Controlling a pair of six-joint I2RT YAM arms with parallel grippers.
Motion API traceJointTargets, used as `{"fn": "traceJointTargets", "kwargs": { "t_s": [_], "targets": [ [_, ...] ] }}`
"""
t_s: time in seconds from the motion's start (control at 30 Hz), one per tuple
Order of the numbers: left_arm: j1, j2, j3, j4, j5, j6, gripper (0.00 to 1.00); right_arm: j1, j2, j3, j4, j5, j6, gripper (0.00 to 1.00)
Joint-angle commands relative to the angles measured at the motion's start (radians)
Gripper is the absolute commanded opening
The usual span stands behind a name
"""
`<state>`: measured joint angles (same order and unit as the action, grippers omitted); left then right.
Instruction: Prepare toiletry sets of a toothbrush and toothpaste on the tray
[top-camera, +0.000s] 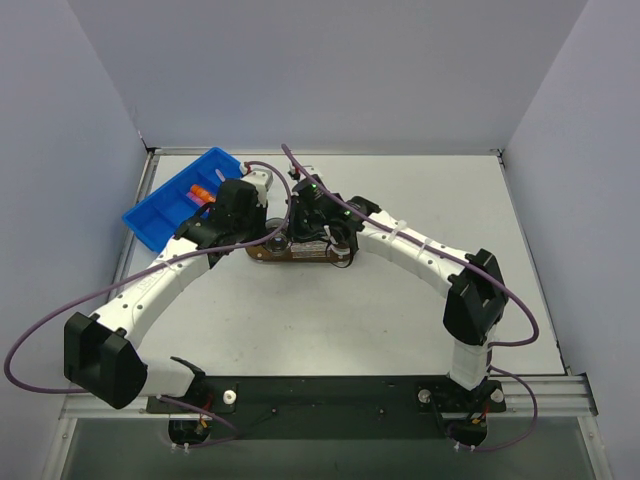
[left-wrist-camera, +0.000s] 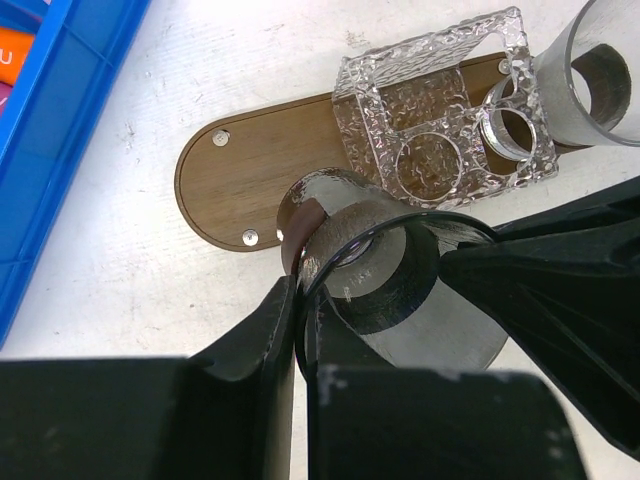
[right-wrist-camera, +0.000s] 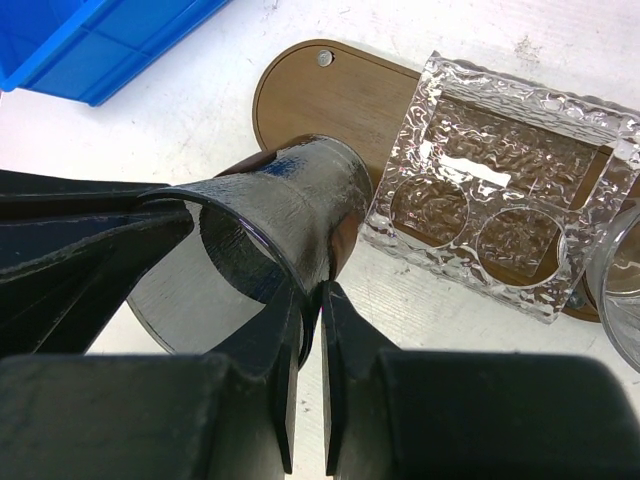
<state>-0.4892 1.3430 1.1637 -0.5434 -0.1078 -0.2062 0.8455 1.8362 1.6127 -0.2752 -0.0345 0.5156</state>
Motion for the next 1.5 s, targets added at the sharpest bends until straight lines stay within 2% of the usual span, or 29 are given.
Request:
{"fn": "traceJointTargets", "kwargs": {
  "t_s": [0.0,0.13,0.23,0.3,0.43,0.53,0.77,0.93,1.13,1.47],
  "targets": [
    [0.0,-0.004,0.048,0.002,0.04,0.011,0.0,-0.003,-0.058,0.075,0.064,-0.013,-0.008,0.0],
    [0.0,-0.022,0.036,0.016,0.026,-0.002,0.0,0.001,-0.069,0.072,0.057,-0.013,-0.006,0.0],
    [0.003,-0.034,0.028,0.025,-0.001,-0.018,0.0,0.004,-0.089,0.064,0.059,-0.008,-0.009,0.07],
    [0.011,-0.038,0.027,0.029,-0.015,-0.032,0.0,0.004,-0.11,0.055,0.06,-0.005,-0.008,0.13],
    [0.046,-0.053,0.013,0.045,-0.017,-0.068,0.0,0.003,-0.159,0.015,0.079,0.001,0.0,0.34],
    [0.081,-0.071,-0.01,0.074,-0.004,-0.108,0.0,0.004,-0.209,-0.026,0.1,0.01,0.009,0.43],
    [0.159,-0.097,-0.065,0.146,0.005,-0.217,0.0,-0.002,-0.356,-0.148,0.111,0.067,0.009,0.48],
    [0.164,-0.065,-0.082,0.166,0.029,-0.277,0.0,-0.026,-0.471,-0.288,0.107,0.097,0.006,0.5],
    [0.175,0.013,-0.047,0.191,0.079,-0.326,0.0,-0.095,-0.627,-0.457,0.087,0.111,0.014,0.51],
    [0.19,0.116,0.008,0.181,0.092,-0.352,0.0,-0.181,-0.805,-0.57,0.019,0.114,0.015,0.52]
  ]
}}
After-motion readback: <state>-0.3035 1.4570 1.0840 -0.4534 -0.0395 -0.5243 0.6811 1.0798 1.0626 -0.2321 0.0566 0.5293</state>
